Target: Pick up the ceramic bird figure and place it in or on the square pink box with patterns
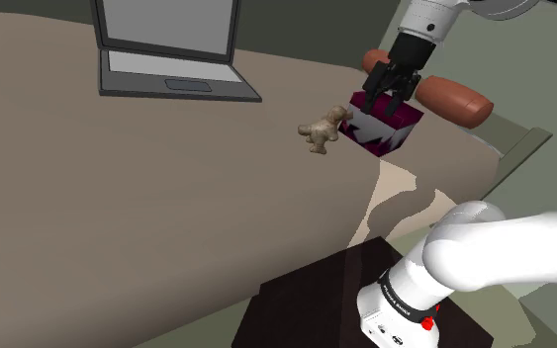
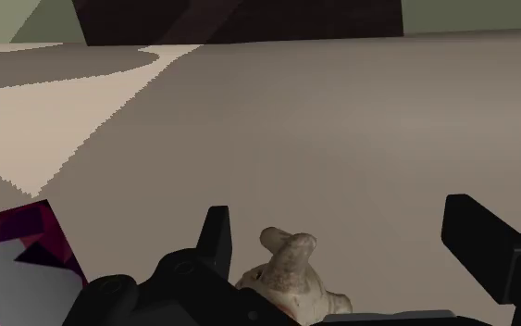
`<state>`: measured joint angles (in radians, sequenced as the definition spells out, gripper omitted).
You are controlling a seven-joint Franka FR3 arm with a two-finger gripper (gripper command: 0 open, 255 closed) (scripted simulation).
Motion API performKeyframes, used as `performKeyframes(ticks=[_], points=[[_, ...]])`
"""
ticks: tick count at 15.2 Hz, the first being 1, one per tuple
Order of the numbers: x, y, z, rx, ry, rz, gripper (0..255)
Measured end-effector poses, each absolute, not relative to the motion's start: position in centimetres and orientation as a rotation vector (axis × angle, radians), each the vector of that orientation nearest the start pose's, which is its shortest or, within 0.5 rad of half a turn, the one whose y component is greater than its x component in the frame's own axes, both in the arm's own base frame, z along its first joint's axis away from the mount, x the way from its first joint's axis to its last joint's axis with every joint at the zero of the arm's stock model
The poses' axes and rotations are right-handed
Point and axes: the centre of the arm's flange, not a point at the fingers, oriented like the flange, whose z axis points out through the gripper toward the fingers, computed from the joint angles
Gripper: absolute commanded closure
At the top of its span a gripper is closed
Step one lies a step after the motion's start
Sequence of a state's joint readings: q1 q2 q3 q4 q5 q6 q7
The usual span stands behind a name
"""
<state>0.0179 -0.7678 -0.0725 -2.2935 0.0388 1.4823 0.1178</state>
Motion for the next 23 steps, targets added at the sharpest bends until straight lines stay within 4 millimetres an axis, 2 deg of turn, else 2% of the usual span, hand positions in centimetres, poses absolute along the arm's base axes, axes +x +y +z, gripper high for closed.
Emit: performKeyframes(ticks=[2,6,11,12,19,23], points=[[30.6,-1.8,60.2,-3.054,0.249,0.065,0],[32.6,-0.4,56.8,-3.111,0.43,-0.014,0],[36.7,0.2,51.6,-3.169,0.698,-0.136,0],[37.0,0.3,51.1,-3.172,0.73,-0.153,0],[37.5,-0.1,47.4,-3.174,0.762,-0.172,0],[37.5,-0.1,46.8,-3.174,0.762,-0.173,0]])
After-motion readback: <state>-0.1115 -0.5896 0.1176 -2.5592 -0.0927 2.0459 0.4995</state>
